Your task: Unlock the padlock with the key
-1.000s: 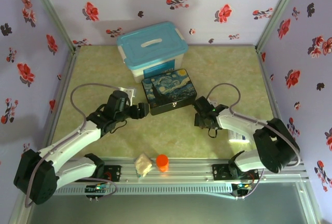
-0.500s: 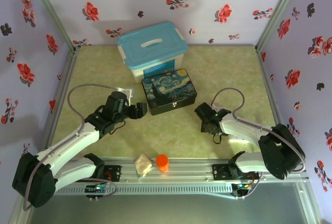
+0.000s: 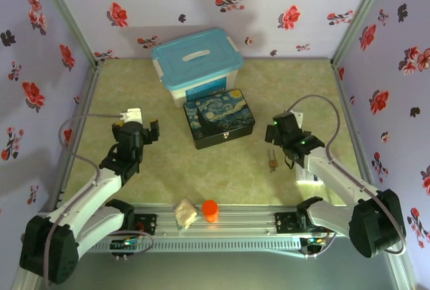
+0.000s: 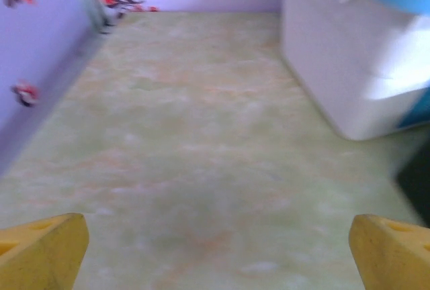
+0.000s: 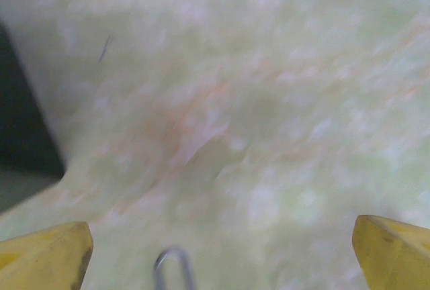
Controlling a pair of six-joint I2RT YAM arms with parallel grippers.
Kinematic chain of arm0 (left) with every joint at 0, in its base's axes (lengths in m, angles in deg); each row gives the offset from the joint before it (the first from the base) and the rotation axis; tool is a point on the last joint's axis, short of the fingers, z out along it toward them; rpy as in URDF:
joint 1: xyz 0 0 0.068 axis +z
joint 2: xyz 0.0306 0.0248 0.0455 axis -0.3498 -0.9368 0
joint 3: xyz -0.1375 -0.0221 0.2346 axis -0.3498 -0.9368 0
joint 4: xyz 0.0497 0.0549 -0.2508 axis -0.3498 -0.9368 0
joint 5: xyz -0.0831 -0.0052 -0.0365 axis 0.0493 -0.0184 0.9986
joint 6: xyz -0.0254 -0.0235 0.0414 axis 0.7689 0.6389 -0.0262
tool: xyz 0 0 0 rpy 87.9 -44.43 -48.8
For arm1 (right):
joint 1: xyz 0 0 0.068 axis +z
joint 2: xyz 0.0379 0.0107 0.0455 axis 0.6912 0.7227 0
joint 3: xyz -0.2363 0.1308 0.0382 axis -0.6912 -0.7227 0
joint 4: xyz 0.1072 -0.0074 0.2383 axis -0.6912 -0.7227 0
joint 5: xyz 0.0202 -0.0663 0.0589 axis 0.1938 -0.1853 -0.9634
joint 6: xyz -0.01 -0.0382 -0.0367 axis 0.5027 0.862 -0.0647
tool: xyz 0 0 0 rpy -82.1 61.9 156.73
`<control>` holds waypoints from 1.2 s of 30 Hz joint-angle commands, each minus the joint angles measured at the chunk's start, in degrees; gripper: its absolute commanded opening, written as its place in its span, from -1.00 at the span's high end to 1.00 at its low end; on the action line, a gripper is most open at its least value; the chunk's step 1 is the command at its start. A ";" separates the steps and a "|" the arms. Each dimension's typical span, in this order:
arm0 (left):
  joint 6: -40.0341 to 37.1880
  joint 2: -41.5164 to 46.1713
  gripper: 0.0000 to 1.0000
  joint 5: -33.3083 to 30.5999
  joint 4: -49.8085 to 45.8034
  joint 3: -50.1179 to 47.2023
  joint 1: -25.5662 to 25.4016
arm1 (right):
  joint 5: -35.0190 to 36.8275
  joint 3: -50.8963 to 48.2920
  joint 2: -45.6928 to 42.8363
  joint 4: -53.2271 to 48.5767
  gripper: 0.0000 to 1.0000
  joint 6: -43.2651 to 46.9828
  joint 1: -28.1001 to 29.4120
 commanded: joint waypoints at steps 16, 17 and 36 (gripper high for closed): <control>-2.24 -23.44 -0.99 15.70 36.08 -4.67 22.42 | 8.02 -23.63 12.29 71.24 -0.99 21.94 -14.14; -3.62 -25.08 -0.99 16.96 38.14 -4.85 22.34 | 7.12 -22.58 14.05 71.92 -0.99 21.94 -14.56; -4.41 -35.33 -0.99 18.64 45.73 -3.53 22.77 | -6.94 -16.52 26.39 71.67 -0.98 16.71 -21.05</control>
